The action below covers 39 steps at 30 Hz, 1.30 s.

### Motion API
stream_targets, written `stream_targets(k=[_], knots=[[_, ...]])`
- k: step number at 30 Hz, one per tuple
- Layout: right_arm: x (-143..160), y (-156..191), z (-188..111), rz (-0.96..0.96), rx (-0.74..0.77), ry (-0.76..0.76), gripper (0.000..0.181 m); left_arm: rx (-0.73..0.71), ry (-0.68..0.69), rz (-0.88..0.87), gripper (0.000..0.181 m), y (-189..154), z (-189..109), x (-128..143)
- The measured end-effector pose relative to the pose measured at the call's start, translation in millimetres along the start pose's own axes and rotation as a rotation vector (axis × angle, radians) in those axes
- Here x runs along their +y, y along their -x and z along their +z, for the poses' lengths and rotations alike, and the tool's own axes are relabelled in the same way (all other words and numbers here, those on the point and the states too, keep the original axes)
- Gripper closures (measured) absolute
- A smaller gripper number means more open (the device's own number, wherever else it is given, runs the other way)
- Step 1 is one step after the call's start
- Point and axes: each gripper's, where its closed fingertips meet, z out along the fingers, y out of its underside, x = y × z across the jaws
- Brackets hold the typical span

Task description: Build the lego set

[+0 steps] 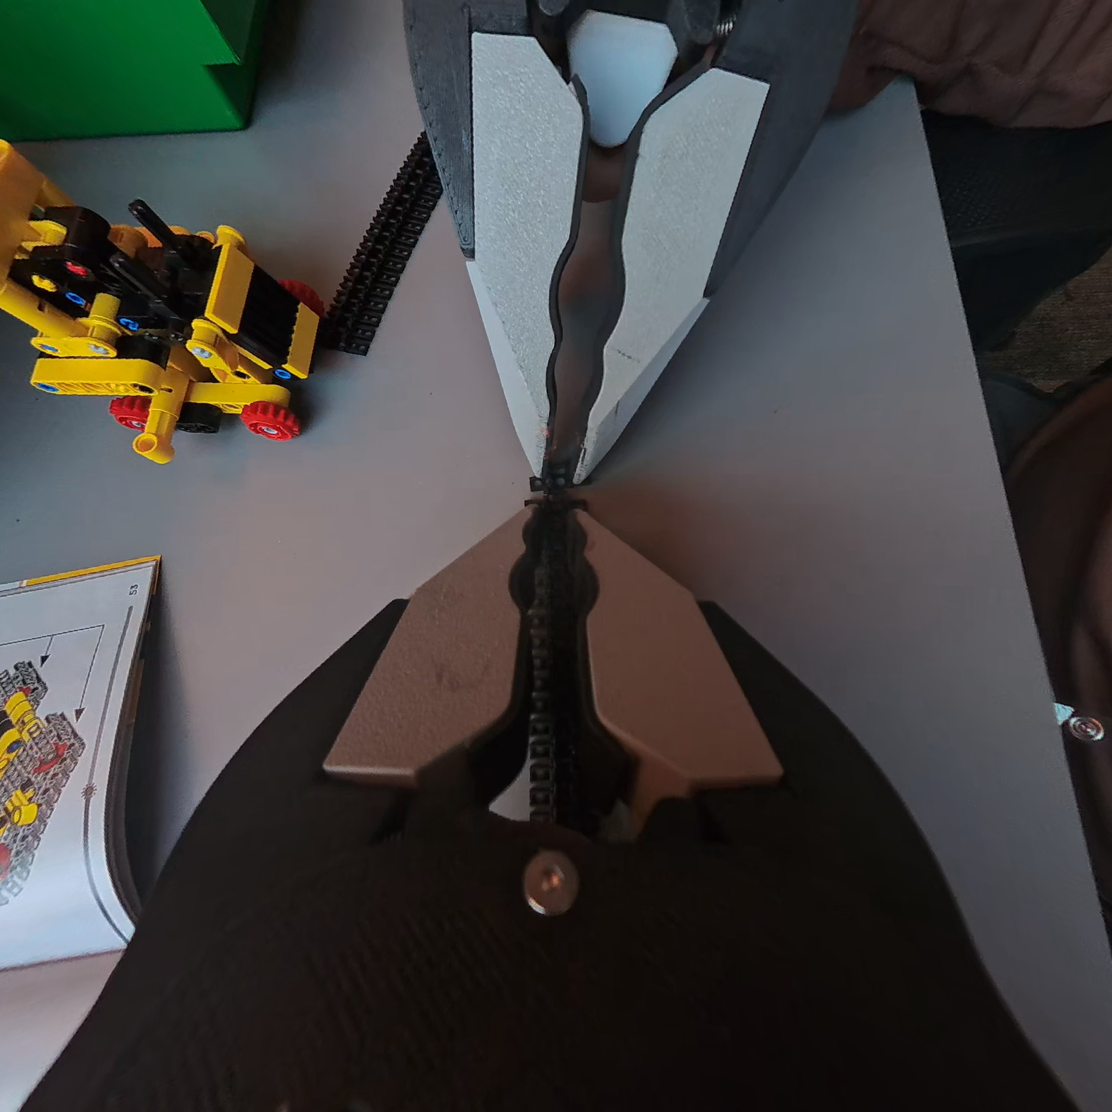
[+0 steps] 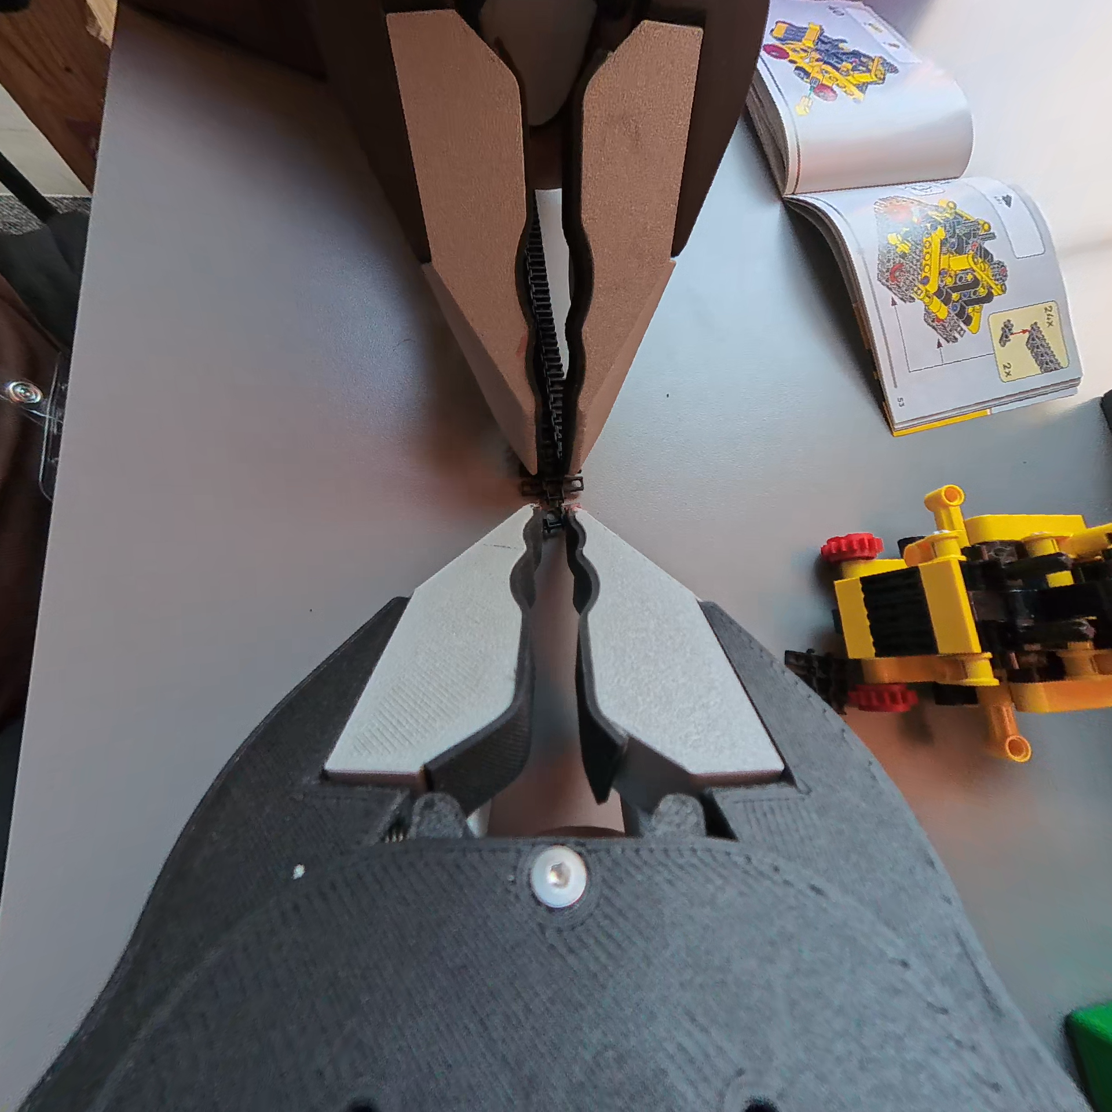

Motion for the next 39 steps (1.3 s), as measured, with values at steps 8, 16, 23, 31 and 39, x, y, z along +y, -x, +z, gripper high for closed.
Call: stream_targets(k=[8, 16, 23, 31, 39], knots=[[-0.3, -0.4, 0.2, -0.005, 0.008, 0.0, 0.177, 0.0, -0.001, 0.005, 0.177, -1.3, -0.1, -1.1], [-1.5, 0.1, -0.4, -0.003, 0.006, -0.008, 0.172, -0.008, 0.01, 0.005, 0.177, -1.2, 1.8, 0.4], [0.1, -1.7, -7.2, 0.026, -0.011, -0.032, 0.169, -0.014, 0.006, 0.006, 0.177, -0.6, 0.7, -0.6], [4.6, -0.7, -2.4, 0.014, -0.011, 0.011, 0.176, -0.014, 0.003, 0.013, 0.177, -1.0, 0.9, -1.0], [3.3, 1.1, -1.3, 0.001, -0.014, 0.01, 0.177, -0.011, 0.005, 0.02, 0.177, -2.4, 1.7, -0.9]])
